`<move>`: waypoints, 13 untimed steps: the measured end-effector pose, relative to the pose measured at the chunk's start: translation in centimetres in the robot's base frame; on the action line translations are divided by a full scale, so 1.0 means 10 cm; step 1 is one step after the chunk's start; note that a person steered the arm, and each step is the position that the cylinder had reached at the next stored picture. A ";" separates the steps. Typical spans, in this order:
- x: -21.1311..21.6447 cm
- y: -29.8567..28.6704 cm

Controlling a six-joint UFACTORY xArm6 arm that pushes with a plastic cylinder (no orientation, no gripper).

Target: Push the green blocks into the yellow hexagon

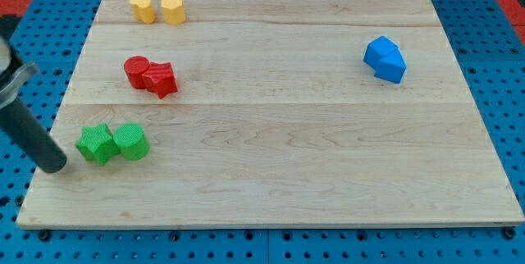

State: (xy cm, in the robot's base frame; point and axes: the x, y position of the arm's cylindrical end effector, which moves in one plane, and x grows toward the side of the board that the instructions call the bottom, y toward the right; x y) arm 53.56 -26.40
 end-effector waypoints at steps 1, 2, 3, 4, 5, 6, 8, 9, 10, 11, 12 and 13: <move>-0.15 0.07; -0.19 0.53; -0.19 1.09; -0.19 1.41; 0.12 1.36; 0.18 1.37; -0.15 1.77; -0.20 1.86; -0.22 1.87; -0.35 1.94; -0.57 2.14; -0.70 2.37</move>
State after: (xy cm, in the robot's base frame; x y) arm 46.52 -2.65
